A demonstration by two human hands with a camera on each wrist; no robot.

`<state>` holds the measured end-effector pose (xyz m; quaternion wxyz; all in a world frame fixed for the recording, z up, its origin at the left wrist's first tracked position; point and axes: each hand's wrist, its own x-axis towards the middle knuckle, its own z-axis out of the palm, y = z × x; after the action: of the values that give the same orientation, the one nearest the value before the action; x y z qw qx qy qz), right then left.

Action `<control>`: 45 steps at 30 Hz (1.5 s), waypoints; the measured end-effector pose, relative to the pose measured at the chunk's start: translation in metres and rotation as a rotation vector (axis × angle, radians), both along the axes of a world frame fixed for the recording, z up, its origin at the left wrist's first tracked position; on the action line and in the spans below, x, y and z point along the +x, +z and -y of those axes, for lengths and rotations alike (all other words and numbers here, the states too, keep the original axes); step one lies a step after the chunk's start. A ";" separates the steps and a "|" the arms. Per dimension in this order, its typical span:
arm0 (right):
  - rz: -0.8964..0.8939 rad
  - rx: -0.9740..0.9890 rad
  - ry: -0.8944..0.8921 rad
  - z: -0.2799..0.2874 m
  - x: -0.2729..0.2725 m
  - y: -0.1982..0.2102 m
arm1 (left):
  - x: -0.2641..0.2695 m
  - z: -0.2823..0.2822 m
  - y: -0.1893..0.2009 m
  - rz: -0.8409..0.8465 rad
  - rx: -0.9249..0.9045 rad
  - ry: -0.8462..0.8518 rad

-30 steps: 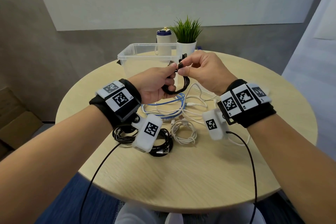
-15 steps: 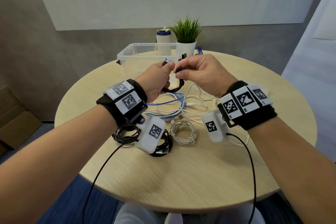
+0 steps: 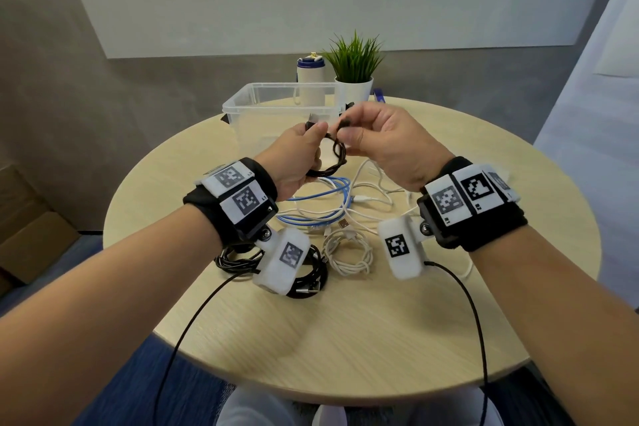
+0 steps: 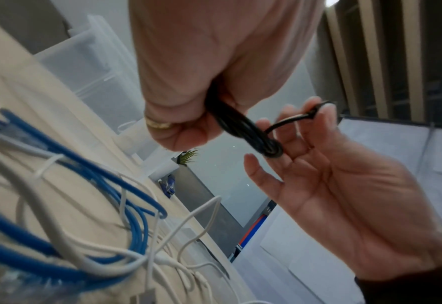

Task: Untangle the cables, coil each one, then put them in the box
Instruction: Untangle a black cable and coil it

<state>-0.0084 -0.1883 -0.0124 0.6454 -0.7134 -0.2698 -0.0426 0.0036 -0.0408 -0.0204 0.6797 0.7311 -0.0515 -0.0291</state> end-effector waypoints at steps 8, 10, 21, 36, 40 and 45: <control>-0.230 0.154 -0.266 -0.009 0.005 0.004 | -0.007 0.007 0.003 0.251 0.140 -0.157; -0.239 0.146 -0.303 -0.009 0.005 0.004 | -0.009 0.007 0.003 0.285 0.182 -0.171; -0.220 0.160 -0.339 -0.007 0.004 0.002 | 0.000 0.000 0.005 0.455 0.505 -0.059; -0.161 0.020 -0.385 -0.001 0.008 -0.001 | 0.003 -0.004 0.003 0.390 0.453 0.032; -0.157 0.018 -0.405 -0.002 0.011 -0.001 | 0.002 -0.006 0.003 0.412 0.447 0.024; -0.151 0.015 -0.420 -0.006 0.011 0.000 | 0.000 -0.005 0.005 0.463 0.532 0.022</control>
<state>0.0023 -0.1824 -0.0126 0.6458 -0.7504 -0.0660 -0.1246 0.0041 -0.0361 -0.0151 0.4362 0.8702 -0.1870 0.1321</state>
